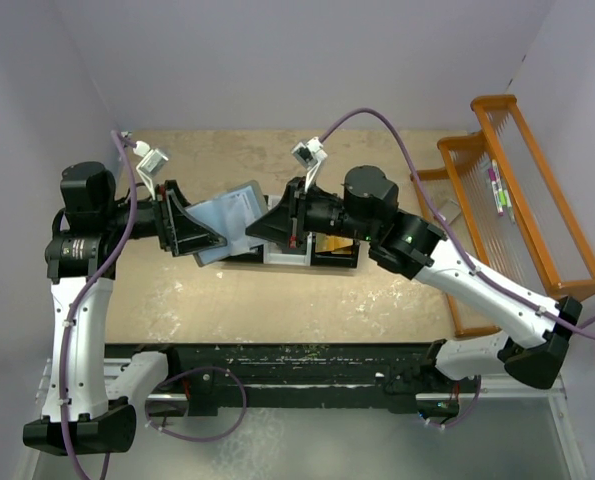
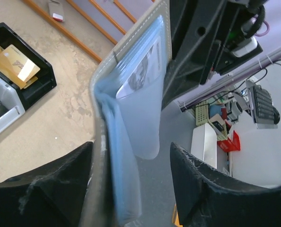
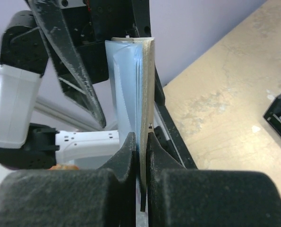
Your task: Take the credit cards out of the card holder
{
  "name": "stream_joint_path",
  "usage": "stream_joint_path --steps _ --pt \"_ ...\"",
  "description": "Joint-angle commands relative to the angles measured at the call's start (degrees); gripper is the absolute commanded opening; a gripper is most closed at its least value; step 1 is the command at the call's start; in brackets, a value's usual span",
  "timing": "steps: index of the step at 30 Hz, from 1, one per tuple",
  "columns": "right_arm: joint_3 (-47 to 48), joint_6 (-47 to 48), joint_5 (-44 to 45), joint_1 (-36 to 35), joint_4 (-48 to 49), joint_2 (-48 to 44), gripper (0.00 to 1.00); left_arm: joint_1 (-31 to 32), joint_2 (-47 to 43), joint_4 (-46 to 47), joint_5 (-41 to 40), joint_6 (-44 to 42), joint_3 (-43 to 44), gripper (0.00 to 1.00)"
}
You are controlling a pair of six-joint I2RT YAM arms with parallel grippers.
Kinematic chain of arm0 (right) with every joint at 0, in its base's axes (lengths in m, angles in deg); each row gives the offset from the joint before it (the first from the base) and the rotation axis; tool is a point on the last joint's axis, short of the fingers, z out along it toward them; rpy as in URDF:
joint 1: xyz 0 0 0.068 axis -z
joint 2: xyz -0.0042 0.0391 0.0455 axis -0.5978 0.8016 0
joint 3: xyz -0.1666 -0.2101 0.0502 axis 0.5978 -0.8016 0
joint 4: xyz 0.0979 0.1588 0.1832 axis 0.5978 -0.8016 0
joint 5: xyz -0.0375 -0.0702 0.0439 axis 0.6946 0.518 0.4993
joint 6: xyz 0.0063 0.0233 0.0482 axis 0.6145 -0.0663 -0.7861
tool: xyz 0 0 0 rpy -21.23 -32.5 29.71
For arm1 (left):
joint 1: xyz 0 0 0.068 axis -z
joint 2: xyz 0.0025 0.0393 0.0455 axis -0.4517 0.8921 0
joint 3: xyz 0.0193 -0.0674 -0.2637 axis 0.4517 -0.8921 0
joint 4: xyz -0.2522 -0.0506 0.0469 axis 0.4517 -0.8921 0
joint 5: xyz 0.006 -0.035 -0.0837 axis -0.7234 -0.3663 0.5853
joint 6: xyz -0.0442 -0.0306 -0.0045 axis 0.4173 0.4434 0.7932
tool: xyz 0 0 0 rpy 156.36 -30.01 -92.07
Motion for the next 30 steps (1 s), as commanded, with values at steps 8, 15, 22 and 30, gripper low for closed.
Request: stream_joint_path --steps 8,15,22,30 --pt "9.7 11.8 21.1 -6.7 -14.6 2.6 0.0 0.1 -1.6 -1.9 -11.1 -6.3 6.8 0.75" --pt "15.2 13.2 24.6 -10.9 -17.3 7.5 0.0 0.1 -2.1 2.6 -19.6 -3.2 4.5 0.74" --pt "16.3 13.1 25.5 -11.6 -17.2 8.3 0.0 0.1 -2.2 -0.5 -21.2 -5.5 2.8 0.72" --pt "17.9 12.8 25.0 -12.2 -17.2 9.7 0.0 0.1 -1.8 -0.9 -25.8 -4.9 0.0 0.69"
